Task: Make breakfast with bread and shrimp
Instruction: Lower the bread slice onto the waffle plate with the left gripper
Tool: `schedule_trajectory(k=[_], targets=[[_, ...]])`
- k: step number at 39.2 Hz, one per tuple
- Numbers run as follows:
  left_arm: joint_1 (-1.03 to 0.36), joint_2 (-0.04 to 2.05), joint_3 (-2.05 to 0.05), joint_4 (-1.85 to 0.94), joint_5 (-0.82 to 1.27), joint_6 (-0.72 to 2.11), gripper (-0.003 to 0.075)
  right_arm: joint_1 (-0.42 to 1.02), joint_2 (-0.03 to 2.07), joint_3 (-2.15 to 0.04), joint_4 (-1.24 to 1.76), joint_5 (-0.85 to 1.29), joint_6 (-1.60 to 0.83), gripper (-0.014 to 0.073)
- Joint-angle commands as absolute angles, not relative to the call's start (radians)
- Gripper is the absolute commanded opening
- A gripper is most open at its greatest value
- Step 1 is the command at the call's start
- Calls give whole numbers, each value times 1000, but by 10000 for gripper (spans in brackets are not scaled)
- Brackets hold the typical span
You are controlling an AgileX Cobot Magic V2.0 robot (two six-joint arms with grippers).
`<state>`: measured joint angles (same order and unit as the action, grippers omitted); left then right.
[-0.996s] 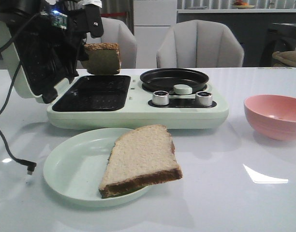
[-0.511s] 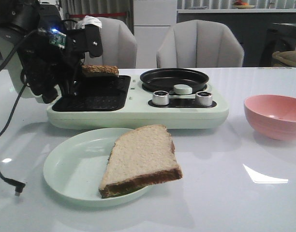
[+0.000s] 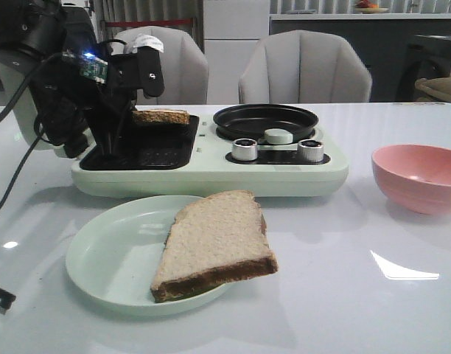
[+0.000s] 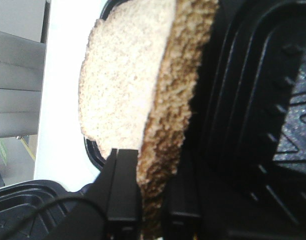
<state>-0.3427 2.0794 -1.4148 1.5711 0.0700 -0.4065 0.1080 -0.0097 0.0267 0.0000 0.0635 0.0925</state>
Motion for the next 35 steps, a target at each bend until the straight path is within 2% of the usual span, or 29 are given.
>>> schedule_trajectory(k=[1, 15, 19, 24, 29, 32, 35], targets=[[-353, 2007, -1428, 1563, 71, -426, 134, 104, -32, 10, 0, -10, 82, 135], [-351, 2007, -1428, 1561, 69, -443, 139, 104, -32, 10, 0, -10, 82, 135], [-351, 2007, -1428, 1561, 66, -443, 176, 104, -32, 10, 0, -10, 82, 135], [-351, 2007, -1428, 1554, 61, -443, 299, 104, -32, 10, 0, -10, 82, 135], [-351, 2007, -1428, 1540, 61, -443, 468, 104, -32, 10, 0, -10, 82, 135], [-351, 2007, -1428, 1540, 61, -443, 533, 104, -32, 10, 0, -10, 82, 135], [-351, 2007, -1428, 1540, 63, -443, 555, 104, -32, 10, 0, -10, 82, 135]])
